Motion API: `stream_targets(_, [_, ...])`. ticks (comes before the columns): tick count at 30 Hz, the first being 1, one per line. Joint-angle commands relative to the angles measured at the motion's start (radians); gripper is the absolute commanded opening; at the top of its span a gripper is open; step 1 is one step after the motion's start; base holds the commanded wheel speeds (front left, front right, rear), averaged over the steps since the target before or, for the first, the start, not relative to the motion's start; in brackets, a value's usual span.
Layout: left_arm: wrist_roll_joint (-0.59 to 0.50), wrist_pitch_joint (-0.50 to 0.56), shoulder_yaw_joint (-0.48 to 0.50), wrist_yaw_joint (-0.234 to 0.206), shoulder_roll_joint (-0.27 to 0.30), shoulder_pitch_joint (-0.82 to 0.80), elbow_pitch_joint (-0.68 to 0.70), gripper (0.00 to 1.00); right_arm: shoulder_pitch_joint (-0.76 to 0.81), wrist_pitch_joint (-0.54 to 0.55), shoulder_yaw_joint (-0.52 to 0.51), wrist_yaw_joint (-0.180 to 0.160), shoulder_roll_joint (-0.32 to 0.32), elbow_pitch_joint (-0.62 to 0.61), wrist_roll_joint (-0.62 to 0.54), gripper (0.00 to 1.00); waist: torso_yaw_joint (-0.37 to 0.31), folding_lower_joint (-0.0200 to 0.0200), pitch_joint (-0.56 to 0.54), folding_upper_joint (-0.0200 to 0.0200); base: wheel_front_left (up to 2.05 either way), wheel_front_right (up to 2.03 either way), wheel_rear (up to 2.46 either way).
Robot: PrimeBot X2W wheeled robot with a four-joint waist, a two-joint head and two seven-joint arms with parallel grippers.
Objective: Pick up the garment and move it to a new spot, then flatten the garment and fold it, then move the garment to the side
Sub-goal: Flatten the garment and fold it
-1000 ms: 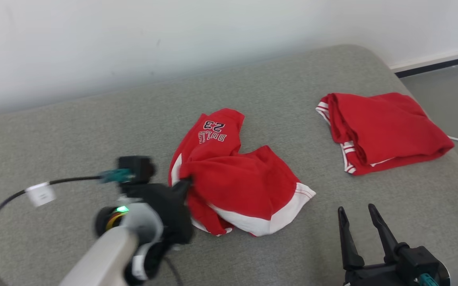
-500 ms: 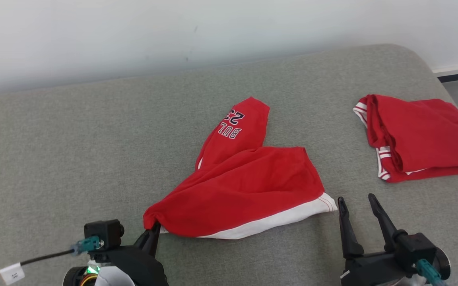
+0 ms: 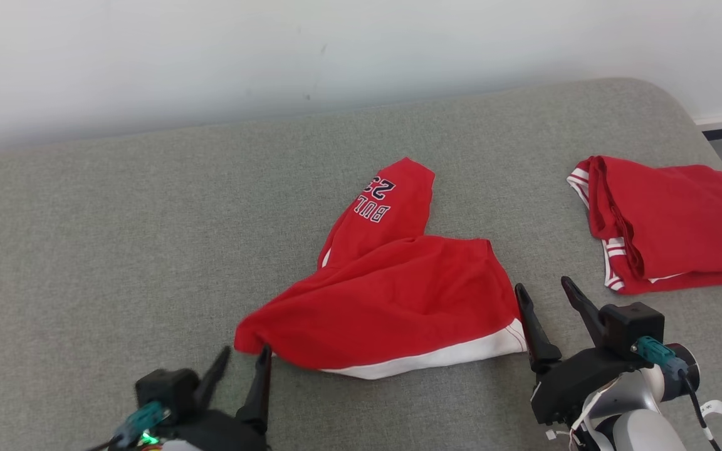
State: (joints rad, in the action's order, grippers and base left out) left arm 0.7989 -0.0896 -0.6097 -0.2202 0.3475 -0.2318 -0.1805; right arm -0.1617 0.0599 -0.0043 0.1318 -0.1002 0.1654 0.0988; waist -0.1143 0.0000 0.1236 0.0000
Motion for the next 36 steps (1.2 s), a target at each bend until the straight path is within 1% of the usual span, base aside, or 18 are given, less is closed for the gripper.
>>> stream_targets(1, [-0.008,-0.023,0.009,-0.006,0.005,0.021,-0.005,1.0,0.002,0.005,0.001,-0.003,-0.003,-0.003,0.005,1.0,0.003,0.0,-0.005,0.0,0.0,0.0,0.0])
stream_targets(5, [-0.028,-0.124,0.048,-0.025,0.016,0.075,-0.025,1.0,0.024,0.056,-0.009,-0.003,0.007,0.001,0.026,1.0,0.011,0.0,-0.017,0.0,0.0,0.0,0.0])
stream_targets(10, [-0.091,-0.173,0.11,-0.054,0.02,0.127,-0.024,1.0,0.033,0.16,-0.031,-0.003,0.004,0.017,0.034,1.0,0.031,0.0,-0.026,0.0,0.0,0.0,0.0])
stream_targets(12, [-0.148,-0.176,0.155,-0.062,0.006,0.133,0.014,1.0,0.025,0.204,-0.041,-0.003,-0.004,0.025,0.029,1.0,0.044,0.0,-0.026,0.0,0.0,0.0,0.0])
stream_targets(16, [-0.294,-0.175,0.242,-0.061,-0.034,0.172,0.1,1.0,-0.006,0.3,-0.065,-0.003,-0.013,0.043,0.027,1.0,0.064,0.0,-0.021,0.0,0.0,0.0,0.0])
stream_targets(19, [-0.377,-0.175,0.292,-0.05,-0.071,0.197,0.14,1.0,-0.037,0.367,-0.062,-0.003,-0.026,0.06,0.035,1.0,0.075,0.0,-0.015,0.0,0.0,0.0,0.0])
stream_targets(22, [-0.431,-0.175,0.342,-0.033,-0.106,0.228,0.166,1.0,-0.065,0.429,-0.058,-0.003,-0.039,0.077,0.035,1.0,0.084,0.0,-0.006,0.0,0.0,0.0,0.0])
stream_targets(28, [-0.489,-0.175,0.416,0.026,-0.162,0.271,0.17,1.0,-0.095,0.533,-0.039,-0.003,-0.062,0.11,0.042,1.0,0.104,0.0,0.005,0.0,0.0,0.0,0.0])
stream_targets(31, [-0.512,-0.175,0.444,0.053,-0.185,0.275,0.164,1.0,-0.099,0.557,-0.021,-0.003,-0.079,0.103,0.056,1.0,0.109,0.0,0.01,0.0,0.0,0.0,0.0])
stream_targets(32, [-0.512,-0.175,0.444,0.053,-0.185,0.275,0.164,1.0,-0.099,0.557,-0.021,-0.003,-0.079,0.103,0.056,1.0,0.109,0.0,0.01,0.0,0.0,0.0,0.0])
stream_targets(35, [-0.531,-0.175,0.468,0.08,-0.205,0.276,0.156,1.0,-0.099,0.579,-0.001,-0.003,-0.085,0.095,0.066,1.0,0.111,0.0,0.017,0.0,0.0,0.0,0.0])
stream_targets(36, [-0.536,-0.175,0.476,0.088,-0.211,0.274,0.153,1.0,-0.1,0.584,0.004,-0.003,-0.087,0.091,0.065,0.98,0.111,0.0,0.019,0.0,0.0,0.0,0.0])
